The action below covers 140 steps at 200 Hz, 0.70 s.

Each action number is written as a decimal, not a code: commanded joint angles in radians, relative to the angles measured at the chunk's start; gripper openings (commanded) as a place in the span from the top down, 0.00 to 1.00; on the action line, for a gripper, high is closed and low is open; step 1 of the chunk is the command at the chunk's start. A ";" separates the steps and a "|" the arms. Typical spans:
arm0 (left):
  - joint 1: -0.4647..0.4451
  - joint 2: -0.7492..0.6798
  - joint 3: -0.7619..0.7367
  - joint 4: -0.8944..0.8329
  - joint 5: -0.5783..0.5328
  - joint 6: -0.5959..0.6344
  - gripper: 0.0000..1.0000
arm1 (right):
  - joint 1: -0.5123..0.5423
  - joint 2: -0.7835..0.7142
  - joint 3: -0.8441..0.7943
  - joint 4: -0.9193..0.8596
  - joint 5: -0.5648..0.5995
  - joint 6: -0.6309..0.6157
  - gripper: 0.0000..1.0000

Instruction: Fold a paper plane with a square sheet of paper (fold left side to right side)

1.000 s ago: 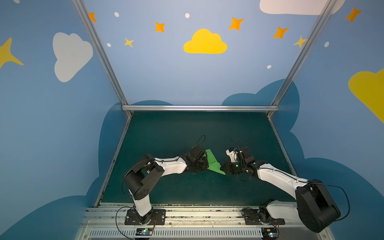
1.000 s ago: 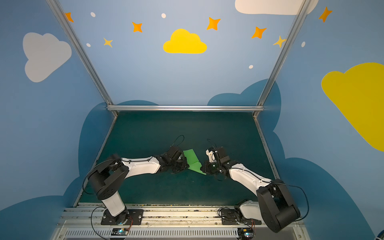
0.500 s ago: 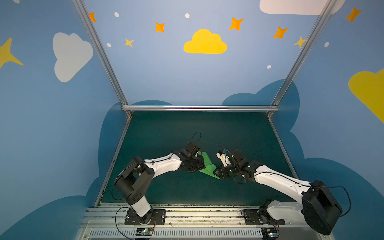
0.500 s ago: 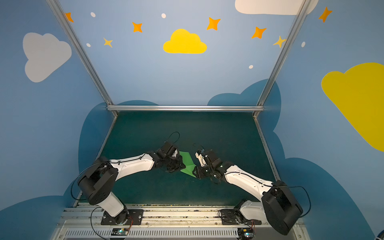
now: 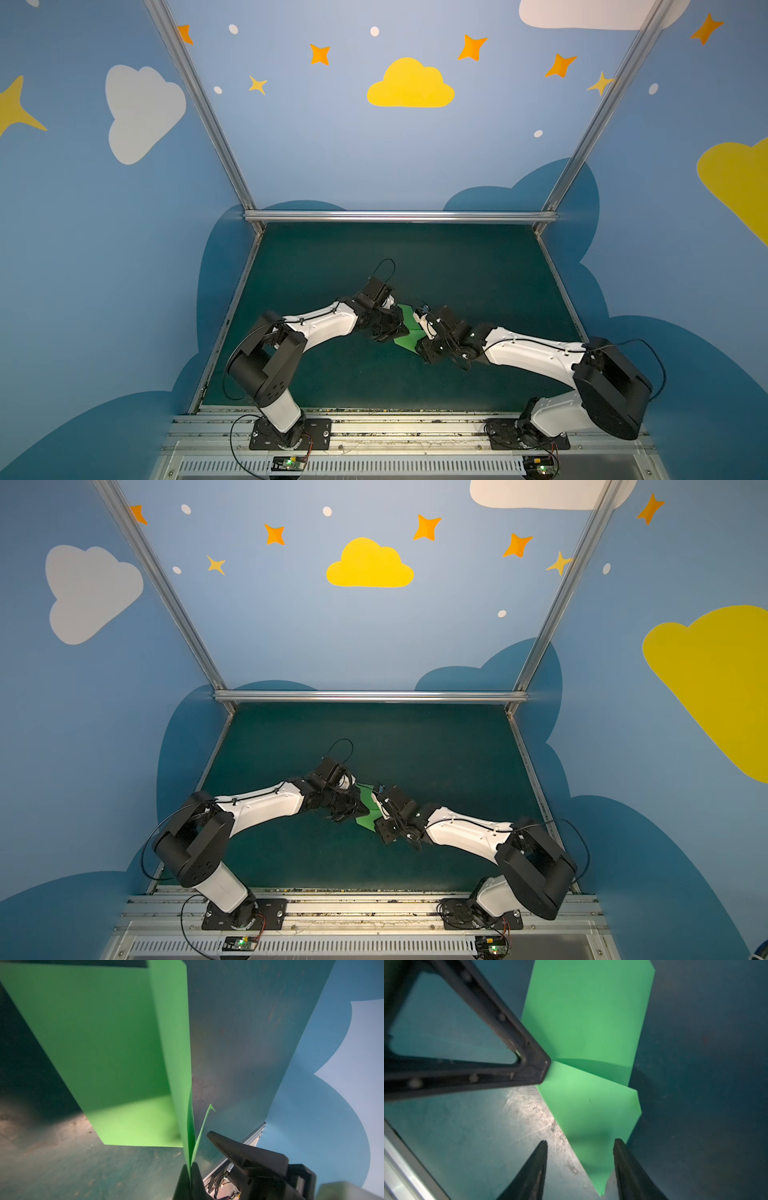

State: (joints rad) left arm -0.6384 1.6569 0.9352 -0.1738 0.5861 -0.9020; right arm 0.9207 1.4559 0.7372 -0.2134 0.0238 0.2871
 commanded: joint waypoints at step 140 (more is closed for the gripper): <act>0.020 0.008 -0.004 -0.011 0.030 0.029 0.96 | 0.035 0.066 0.016 0.054 0.077 0.026 0.76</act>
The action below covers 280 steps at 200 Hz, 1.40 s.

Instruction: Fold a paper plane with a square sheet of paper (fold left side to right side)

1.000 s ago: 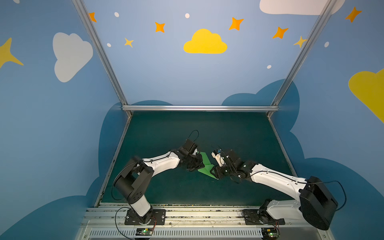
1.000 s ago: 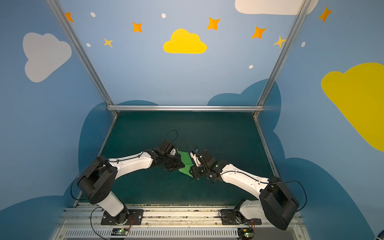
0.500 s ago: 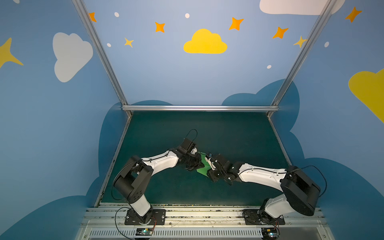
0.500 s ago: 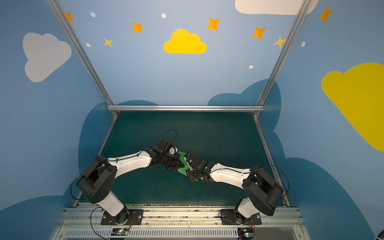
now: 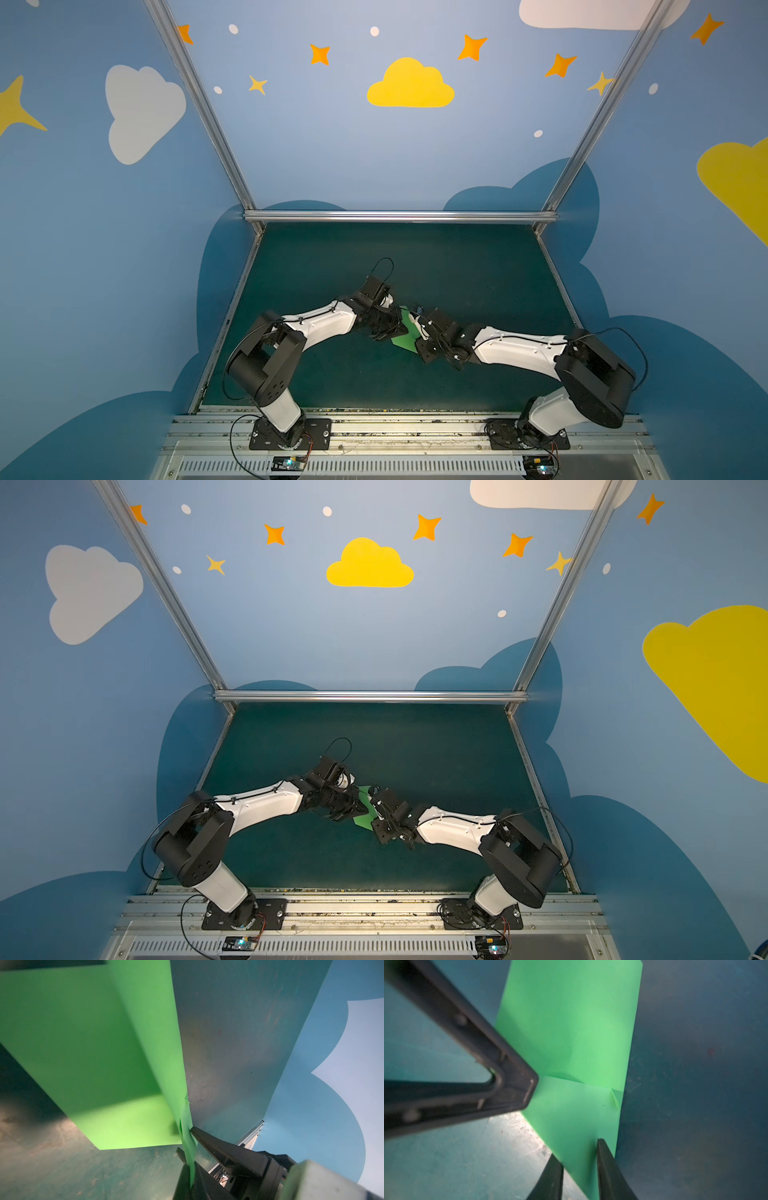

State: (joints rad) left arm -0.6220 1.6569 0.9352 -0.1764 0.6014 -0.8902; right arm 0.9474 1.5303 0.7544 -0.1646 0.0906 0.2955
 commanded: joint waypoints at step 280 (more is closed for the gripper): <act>0.131 -0.141 0.017 -0.202 -0.102 0.139 0.52 | -0.221 0.071 -0.072 0.154 -0.536 0.184 1.00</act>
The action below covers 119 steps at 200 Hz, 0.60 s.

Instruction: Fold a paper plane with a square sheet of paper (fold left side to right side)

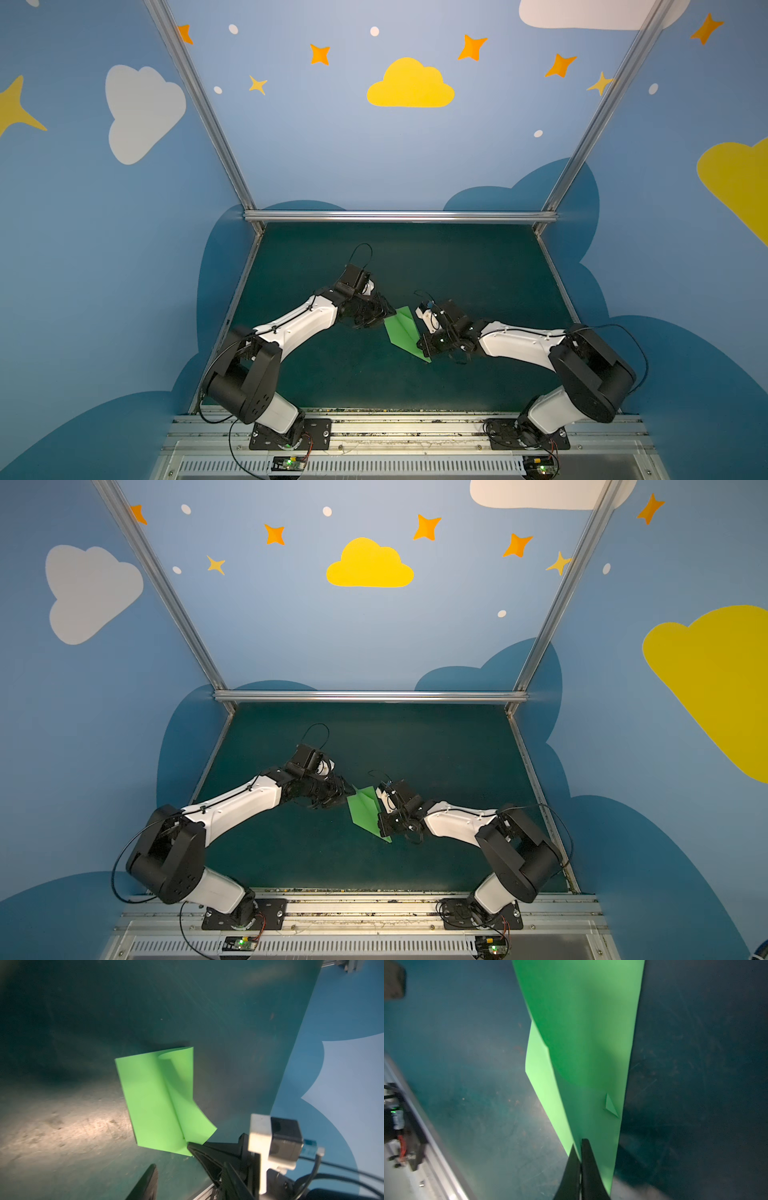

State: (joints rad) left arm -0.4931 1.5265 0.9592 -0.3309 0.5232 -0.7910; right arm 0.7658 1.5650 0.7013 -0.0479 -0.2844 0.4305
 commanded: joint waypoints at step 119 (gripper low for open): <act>-0.082 0.047 0.048 -0.136 -0.112 0.156 0.78 | -0.160 0.154 -0.067 0.122 -0.371 0.197 1.00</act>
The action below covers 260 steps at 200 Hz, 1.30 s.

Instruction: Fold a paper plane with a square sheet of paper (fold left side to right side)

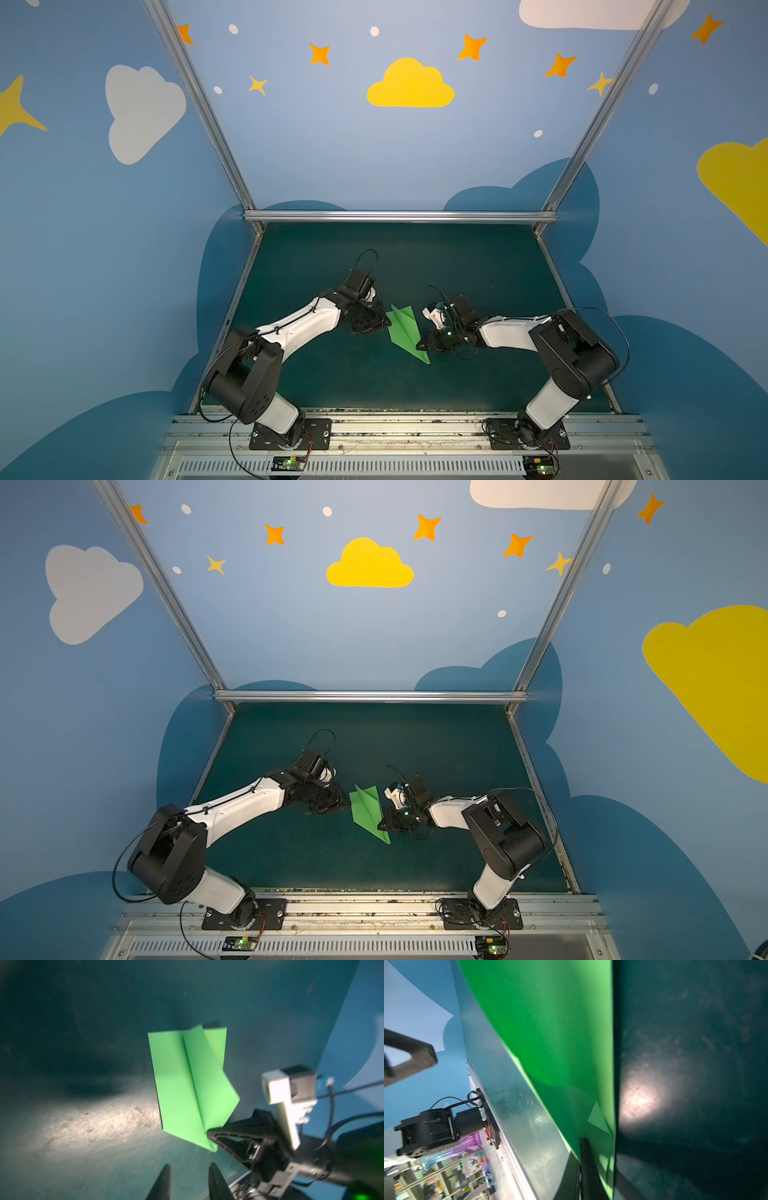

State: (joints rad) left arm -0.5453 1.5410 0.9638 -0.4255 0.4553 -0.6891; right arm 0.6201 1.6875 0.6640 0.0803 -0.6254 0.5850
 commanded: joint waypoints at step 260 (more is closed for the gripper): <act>-0.189 0.371 0.239 0.058 -0.053 0.162 0.96 | -0.054 0.086 -0.054 -0.009 -0.067 0.025 1.00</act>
State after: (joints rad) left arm -0.7334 1.8908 1.1793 -0.3698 0.4290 -0.5529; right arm 0.5678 1.7340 0.6380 0.1505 -0.7380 0.6247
